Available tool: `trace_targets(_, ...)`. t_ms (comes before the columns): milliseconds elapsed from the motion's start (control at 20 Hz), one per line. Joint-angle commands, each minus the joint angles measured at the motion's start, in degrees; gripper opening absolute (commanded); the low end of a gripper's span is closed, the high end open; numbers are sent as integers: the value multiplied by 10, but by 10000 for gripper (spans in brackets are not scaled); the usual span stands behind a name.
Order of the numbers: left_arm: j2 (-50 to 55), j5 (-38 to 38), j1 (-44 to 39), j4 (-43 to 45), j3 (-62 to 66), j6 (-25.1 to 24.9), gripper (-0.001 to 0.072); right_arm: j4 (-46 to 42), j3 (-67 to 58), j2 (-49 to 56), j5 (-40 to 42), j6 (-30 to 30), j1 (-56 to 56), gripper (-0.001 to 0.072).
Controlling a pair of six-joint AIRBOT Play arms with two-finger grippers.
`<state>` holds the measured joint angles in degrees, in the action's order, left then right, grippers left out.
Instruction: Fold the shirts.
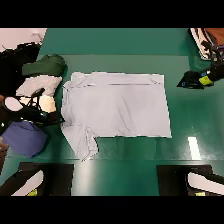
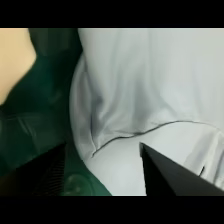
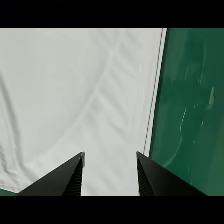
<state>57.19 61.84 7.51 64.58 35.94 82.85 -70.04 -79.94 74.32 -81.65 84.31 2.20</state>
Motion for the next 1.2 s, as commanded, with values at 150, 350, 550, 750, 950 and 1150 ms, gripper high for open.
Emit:
trace_targets(150,-10,-29,1,-50,-71,-14,539,0,96,-77,31,0,-3,384)
trace_targets(350,-10,-36,1,-50,-80,-14,538,-1,127,-99,31,0,-4,384)
trace_targets(550,-10,-54,1,-52,-80,-8,63,0,192,-124,17,0,-42,384)
trace_targets(750,-11,-43,1,-50,-58,-8,24,0,292,-162,8,0,-122,384)
trace_targets(950,-11,-15,1,-51,6,-15,24,7,390,-151,2,0,-148,502)
trace_targets(1150,-11,-7,1,-52,32,-19,24,101,450,-100,70,-13,-98,446)
